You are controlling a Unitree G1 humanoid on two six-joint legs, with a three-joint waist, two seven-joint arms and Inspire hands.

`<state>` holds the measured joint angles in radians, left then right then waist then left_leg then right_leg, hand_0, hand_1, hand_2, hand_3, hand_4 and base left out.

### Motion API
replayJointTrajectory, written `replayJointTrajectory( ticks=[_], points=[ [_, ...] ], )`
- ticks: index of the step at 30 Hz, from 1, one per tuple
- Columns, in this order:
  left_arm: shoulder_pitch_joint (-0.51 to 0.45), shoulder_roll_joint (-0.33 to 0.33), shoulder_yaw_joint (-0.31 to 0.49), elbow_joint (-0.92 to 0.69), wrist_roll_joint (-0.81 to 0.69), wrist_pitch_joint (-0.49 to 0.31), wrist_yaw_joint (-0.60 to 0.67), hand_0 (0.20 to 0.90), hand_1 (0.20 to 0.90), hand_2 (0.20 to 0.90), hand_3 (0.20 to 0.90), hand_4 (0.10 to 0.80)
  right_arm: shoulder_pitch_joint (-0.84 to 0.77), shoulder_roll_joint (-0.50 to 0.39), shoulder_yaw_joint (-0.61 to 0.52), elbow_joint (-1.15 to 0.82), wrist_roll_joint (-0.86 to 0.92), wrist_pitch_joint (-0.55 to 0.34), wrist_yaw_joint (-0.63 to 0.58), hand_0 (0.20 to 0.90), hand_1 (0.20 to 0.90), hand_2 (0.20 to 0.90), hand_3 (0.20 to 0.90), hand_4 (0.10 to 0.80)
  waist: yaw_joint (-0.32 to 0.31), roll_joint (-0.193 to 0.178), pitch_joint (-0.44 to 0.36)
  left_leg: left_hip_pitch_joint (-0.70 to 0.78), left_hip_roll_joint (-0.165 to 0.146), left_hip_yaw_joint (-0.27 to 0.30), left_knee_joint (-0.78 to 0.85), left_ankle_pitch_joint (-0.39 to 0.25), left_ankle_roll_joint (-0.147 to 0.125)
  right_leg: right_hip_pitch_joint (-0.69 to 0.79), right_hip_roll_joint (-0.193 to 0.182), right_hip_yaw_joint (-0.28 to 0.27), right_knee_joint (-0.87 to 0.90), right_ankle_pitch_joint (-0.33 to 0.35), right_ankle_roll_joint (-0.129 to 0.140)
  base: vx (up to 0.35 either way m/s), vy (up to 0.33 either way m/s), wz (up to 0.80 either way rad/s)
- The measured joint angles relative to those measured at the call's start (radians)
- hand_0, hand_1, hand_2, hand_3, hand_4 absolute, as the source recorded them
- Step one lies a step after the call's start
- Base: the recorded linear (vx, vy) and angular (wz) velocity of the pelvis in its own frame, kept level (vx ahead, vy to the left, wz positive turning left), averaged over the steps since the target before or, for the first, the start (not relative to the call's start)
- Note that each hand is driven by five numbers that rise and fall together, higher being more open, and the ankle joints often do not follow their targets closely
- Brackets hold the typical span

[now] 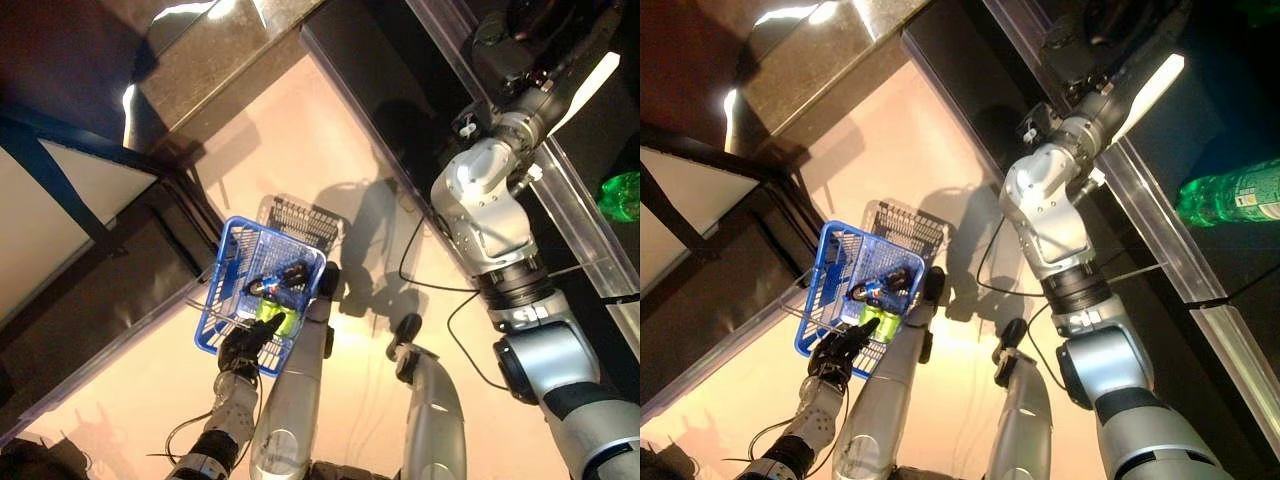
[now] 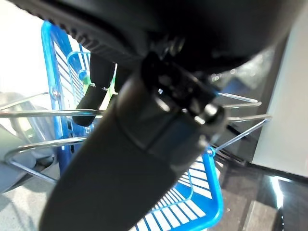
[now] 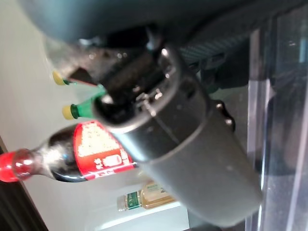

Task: Pick up the drink and place into the basket.

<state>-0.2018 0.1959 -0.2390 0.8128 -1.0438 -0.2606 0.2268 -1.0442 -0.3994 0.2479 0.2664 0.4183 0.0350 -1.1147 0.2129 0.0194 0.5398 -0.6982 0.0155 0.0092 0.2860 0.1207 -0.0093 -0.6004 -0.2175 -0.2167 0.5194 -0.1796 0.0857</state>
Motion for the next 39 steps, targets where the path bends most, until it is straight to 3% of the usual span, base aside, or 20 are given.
replayJointTrajectory(
  ticks=[14,21,22,23,29,39],
  points=[
    [0.004,0.050,-0.003,-0.058,-0.024,0.020,-0.024,0.300,0.300,0.300,0.200,0.100,-0.159,-0.099,0.049,0.137,0.190,-0.024,0.051,0.900,0.900,0.900,0.900,0.800,0.006,-0.022,0.001,-0.045,0.006,-0.020,0.021,0.003,0.004,-0.008,0.011,-0.026,-0.034,0.022,0.002,0.010,0.001,0.02],
    [0.009,0.063,-0.007,-0.061,-0.041,0.043,-0.032,0.300,0.300,0.300,0.200,0.100,-0.245,-0.159,0.072,0.266,0.318,-0.120,0.036,0.900,0.900,0.900,0.900,0.800,0.029,-0.023,0.001,-0.067,0.004,-0.036,0.034,0.000,0.002,-0.014,0.011,-0.044,-0.036,0.025,0.003,0.033,0.002,0.06],
    [0.014,0.070,-0.012,-0.068,-0.042,0.043,-0.039,0.300,0.300,0.300,0.200,0.100,-0.250,-0.164,0.072,0.270,0.330,-0.125,0.024,0.766,0.766,0.766,0.744,0.644,0.029,-0.023,0.001,-0.073,0.004,-0.041,0.037,0.000,0.001,-0.015,0.012,-0.048,-0.036,0.025,0.003,0.011,0.003,0.08],
    [0.020,0.078,-0.017,-0.075,-0.043,0.043,-0.042,0.300,0.300,0.300,0.200,0.100,-0.255,-0.166,0.072,0.273,0.331,-0.126,0.016,0.300,0.300,0.300,0.200,0.100,0.030,-0.023,0.001,-0.079,0.004,-0.045,0.043,-0.001,0.001,-0.017,0.013,-0.051,-0.036,0.025,0.003,0.011,0.004,0.05],
    [0.047,0.109,-0.020,-0.097,-0.045,0.044,-0.071,0.300,0.300,0.300,0.200,0.100,-0.369,-0.197,0.093,0.418,0.377,-0.131,-0.015,0.300,0.300,0.300,0.200,0.100,0.038,-0.026,0.001,-0.122,0.003,-0.047,0.068,-0.004,0.004,-0.051,0.013,-0.051,-0.027,0.032,0.002,0.000,0.000,0.00],
    [0.065,0.136,-0.021,-0.119,-0.064,0.053,-0.108,0.300,0.300,0.300,0.200,0.100,-0.380,-0.245,0.114,0.460,0.419,-0.134,0.006,0.300,0.300,0.300,0.200,0.100,0.057,-0.026,0.001,-0.143,0.003,-0.049,0.086,-0.005,0.007,-0.068,0.012,-0.051,-0.017,0.034,0.004,-0.015,-0.006,0.00]
  ],
)
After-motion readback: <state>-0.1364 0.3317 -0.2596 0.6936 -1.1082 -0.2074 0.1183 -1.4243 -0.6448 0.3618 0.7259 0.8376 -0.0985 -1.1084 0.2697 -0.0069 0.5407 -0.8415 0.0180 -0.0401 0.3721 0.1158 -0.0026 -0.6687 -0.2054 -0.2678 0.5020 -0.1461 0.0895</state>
